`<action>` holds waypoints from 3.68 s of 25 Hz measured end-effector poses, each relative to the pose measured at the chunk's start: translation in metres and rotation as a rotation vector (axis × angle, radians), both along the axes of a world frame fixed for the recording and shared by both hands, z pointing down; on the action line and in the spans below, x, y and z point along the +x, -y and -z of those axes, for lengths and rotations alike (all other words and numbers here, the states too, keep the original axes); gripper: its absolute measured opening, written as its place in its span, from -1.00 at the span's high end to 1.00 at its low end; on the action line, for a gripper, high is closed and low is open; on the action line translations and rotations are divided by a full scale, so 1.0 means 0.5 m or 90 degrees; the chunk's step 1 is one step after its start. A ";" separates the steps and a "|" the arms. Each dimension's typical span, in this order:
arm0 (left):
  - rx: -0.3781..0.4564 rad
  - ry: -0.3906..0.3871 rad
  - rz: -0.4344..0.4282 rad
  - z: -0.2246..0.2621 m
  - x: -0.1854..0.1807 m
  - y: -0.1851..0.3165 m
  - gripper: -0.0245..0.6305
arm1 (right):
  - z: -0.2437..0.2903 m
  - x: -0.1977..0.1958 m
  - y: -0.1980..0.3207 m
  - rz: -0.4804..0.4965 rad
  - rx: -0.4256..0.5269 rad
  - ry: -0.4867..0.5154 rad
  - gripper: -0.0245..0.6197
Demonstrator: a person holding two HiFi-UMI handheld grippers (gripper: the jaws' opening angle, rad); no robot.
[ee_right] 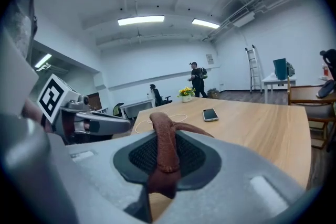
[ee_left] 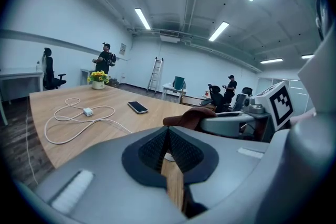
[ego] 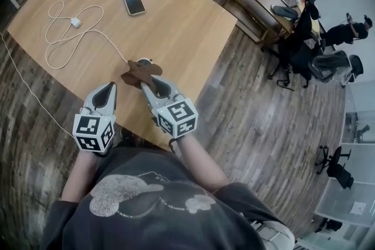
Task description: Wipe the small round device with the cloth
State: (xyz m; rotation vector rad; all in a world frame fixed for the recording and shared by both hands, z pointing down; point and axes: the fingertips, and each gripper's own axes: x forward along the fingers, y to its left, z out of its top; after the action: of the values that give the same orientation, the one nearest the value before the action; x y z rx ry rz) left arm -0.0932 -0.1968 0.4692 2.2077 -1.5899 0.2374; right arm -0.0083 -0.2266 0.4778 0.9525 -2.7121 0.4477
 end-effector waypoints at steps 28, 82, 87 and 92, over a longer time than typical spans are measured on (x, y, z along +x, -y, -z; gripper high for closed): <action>-0.043 0.002 -0.026 -0.050 0.017 -0.017 0.87 | -0.220 0.023 -0.042 0.021 -0.142 -0.132 0.73; -0.030 -0.018 -0.045 -0.030 0.017 0.028 0.87 | 0.019 0.082 0.197 -0.092 -0.056 0.000 0.73; -0.036 -0.013 -0.036 -0.033 0.002 0.025 0.87 | -0.072 0.087 0.201 -0.104 -0.110 -0.036 0.73; -0.054 -0.012 -0.029 -0.053 -0.007 0.010 0.86 | -0.144 0.104 0.206 -0.120 -0.153 -0.061 0.73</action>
State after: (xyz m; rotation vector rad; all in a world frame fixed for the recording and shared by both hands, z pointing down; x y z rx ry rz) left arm -0.0969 -0.2020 0.4958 2.1772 -1.4925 0.2900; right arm 0.0438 -0.3296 0.5500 1.1327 -2.4247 0.7250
